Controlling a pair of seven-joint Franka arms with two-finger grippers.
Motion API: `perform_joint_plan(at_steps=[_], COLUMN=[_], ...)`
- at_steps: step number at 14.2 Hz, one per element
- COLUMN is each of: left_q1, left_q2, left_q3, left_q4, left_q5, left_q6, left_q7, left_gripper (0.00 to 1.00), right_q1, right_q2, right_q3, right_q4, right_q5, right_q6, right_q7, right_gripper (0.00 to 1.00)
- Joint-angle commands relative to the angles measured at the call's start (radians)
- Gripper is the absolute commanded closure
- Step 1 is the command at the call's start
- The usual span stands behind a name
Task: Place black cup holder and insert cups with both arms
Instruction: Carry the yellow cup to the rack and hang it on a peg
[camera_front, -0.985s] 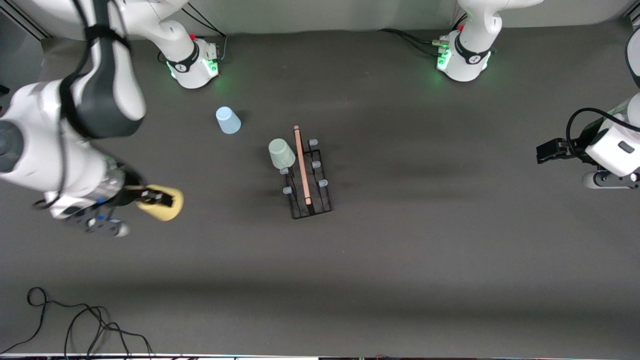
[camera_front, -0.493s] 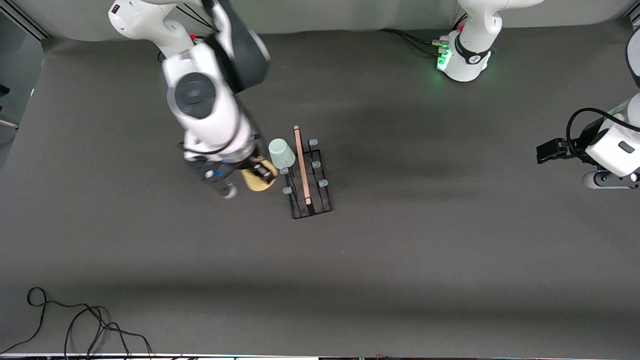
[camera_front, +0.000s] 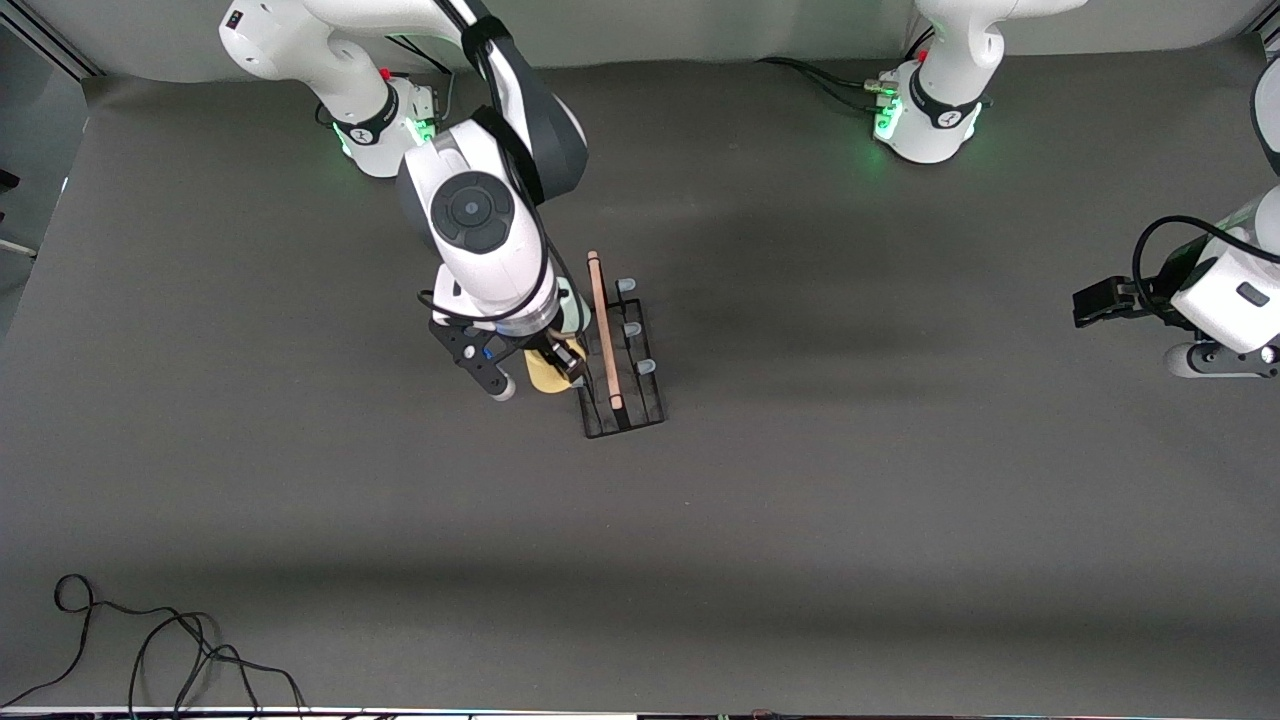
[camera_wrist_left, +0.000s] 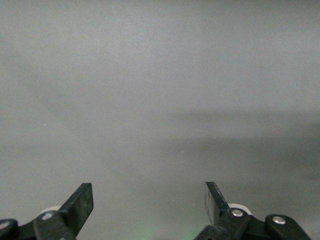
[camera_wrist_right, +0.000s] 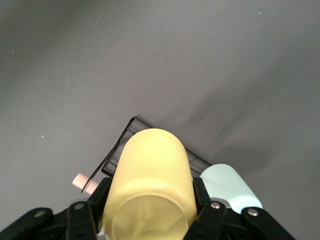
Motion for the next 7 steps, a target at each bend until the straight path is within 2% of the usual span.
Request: perform_joint_plan(at_steps=[1,7], left_q1=[0.004,0.004], left_q2=[-0.011,-0.011], left_q3=[-0.001,-0.001], left_q4=[-0.003,-0.003], left_q5=[-0.01,-0.01], left_q6=[-0.007,-0.007], left_q7=[0.018,0.018], left_gripper=[0.01,0.01], right_q1=[0.023,0.04], right_q2=[0.012,0.107], right_q3=[-0.006,-0.004], right_q4=[-0.047,-0.052], right_q5=[0.044,0.099], right_q6=[0.08,0.182], right_q7=[0.013,0.015], right_gripper=[0.74,0.74])
